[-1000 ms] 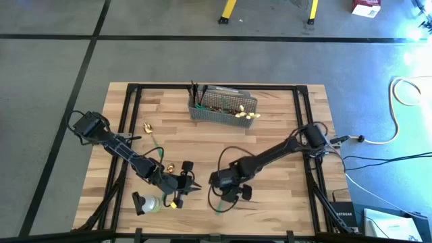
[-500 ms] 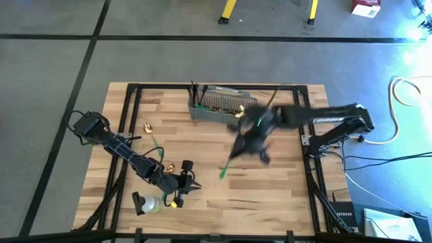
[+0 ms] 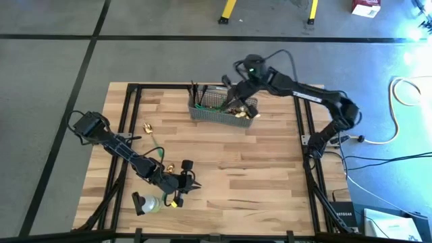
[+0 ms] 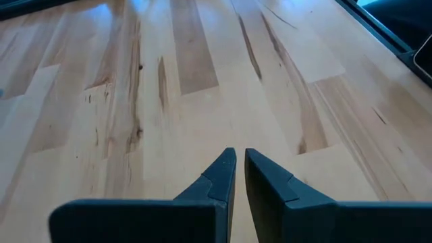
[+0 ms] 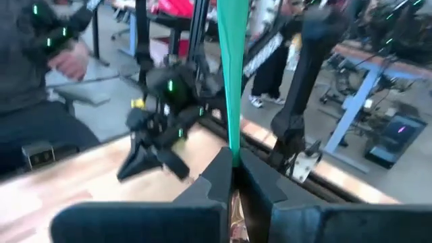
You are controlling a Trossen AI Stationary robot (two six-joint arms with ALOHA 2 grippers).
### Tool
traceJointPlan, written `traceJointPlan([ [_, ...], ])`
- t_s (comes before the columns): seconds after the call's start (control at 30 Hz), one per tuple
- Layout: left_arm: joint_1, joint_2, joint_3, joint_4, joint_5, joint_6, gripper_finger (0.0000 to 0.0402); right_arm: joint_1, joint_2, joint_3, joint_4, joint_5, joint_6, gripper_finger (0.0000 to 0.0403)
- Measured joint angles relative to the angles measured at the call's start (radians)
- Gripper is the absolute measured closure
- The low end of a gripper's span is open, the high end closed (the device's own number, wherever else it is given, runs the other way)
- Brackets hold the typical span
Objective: Sort silverware
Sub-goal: Put the green spoon into the gray organizer
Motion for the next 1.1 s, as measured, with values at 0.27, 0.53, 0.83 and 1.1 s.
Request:
traceJointPlan([
  [0.27, 0.0, 0.0, 0.0, -0.012, -0.006, -0.003, 0.0384, -0.091, 0.127, -0.006, -0.047, 0.023, -0.072, 0.0403],
  [0.53, 0.0, 0.072, 0.0, -0.002, -0.046, 0.001, 0.0384, -0.168, 0.132, -0.08, -0.083, 0.127, -0.076, 0.0403],
  [0.83, 0.0, 0.132, 0.0, 0.084, -0.045, -0.012, 0.0384, -0.174, 0.132, -0.093, -0.188, 0.249, -0.148, 0.0399],
  [1.1, 0.0, 0.132, 0.0, 0.098, -0.044, -0.006, 0.0384, -0.173, 0.13, -0.093, -0.195, 0.273, -0.148, 0.0375],
])
